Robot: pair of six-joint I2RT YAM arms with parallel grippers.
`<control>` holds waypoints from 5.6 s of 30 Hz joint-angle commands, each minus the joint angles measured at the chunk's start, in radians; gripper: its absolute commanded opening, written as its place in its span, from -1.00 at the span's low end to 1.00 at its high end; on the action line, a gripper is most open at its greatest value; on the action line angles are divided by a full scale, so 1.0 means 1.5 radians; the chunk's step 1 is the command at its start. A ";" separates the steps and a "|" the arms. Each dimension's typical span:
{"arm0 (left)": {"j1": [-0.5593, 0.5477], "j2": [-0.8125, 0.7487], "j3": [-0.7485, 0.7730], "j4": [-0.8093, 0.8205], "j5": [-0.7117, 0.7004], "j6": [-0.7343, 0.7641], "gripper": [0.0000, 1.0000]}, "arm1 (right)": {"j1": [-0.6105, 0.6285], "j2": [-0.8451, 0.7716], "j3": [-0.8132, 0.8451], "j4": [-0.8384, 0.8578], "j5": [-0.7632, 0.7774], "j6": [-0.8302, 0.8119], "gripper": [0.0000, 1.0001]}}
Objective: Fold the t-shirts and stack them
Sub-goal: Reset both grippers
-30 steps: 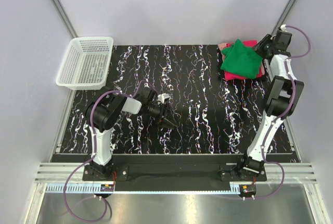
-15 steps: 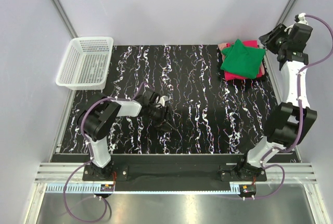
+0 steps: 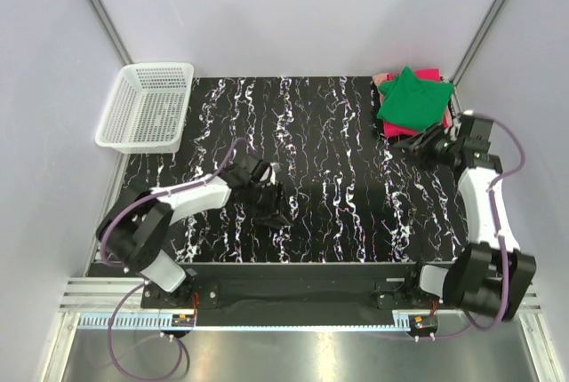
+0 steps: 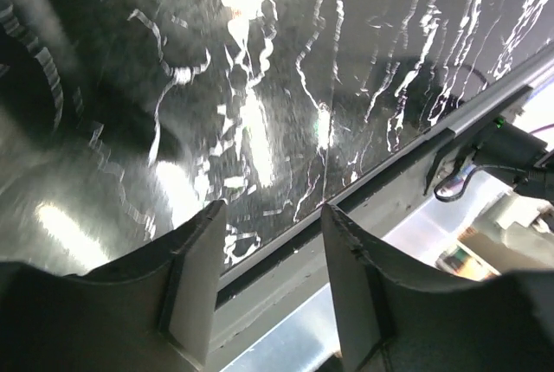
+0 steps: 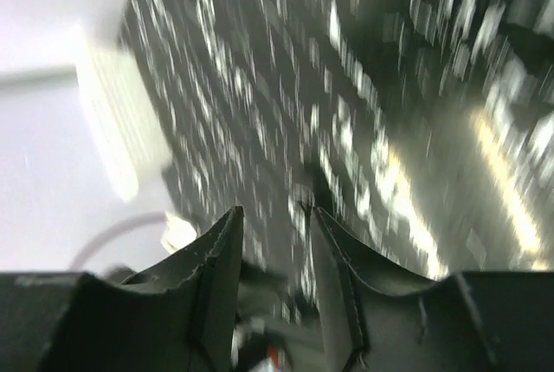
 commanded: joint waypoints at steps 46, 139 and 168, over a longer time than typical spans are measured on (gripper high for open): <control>-0.035 -0.263 -0.004 -0.141 -0.220 0.024 0.12 | 0.077 -0.225 0.020 -0.401 0.185 0.048 0.12; 0.083 -0.319 -0.021 -0.283 -0.234 -0.035 0.16 | -0.055 0.514 0.600 -0.085 -0.001 -0.102 -0.86; 0.075 -0.206 0.144 -0.300 -0.337 0.094 0.50 | 0.131 -0.096 -0.010 -0.243 -0.019 -0.210 0.75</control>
